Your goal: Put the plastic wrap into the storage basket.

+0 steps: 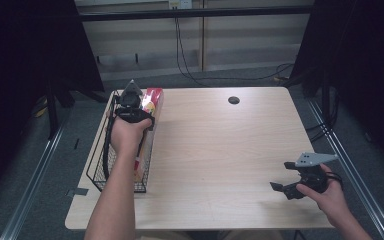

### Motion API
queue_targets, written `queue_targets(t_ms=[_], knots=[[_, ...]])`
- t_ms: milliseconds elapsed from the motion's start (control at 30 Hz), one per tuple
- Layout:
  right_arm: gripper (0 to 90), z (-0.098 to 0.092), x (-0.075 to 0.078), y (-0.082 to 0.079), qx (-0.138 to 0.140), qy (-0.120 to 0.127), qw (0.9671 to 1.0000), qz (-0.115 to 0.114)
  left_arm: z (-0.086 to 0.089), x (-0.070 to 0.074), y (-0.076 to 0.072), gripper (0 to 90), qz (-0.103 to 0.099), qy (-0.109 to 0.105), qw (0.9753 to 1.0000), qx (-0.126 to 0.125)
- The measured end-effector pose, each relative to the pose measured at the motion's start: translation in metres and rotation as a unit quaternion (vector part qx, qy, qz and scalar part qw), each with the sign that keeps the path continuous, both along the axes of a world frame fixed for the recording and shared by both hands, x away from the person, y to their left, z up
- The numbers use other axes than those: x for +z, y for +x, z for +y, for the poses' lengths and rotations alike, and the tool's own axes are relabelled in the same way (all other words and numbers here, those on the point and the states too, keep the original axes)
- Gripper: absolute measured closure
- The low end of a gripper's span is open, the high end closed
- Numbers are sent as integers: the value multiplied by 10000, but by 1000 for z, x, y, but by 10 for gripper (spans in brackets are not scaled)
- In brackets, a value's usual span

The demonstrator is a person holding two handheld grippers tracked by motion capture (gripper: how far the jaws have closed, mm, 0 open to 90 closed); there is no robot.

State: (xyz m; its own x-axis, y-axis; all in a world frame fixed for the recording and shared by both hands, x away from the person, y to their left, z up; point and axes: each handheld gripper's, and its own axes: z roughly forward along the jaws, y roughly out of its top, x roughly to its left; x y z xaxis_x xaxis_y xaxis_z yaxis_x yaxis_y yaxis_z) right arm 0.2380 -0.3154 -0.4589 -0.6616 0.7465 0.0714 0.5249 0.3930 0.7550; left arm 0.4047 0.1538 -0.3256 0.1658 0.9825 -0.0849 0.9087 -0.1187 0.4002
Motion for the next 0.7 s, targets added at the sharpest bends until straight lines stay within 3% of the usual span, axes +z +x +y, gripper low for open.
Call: queue_targets(t_ms=[700], knots=[[71, 2, 0, 0, 6, -21, 10000, 5, 27, -3, -8, 443, -5, -12, 9995, 315]])
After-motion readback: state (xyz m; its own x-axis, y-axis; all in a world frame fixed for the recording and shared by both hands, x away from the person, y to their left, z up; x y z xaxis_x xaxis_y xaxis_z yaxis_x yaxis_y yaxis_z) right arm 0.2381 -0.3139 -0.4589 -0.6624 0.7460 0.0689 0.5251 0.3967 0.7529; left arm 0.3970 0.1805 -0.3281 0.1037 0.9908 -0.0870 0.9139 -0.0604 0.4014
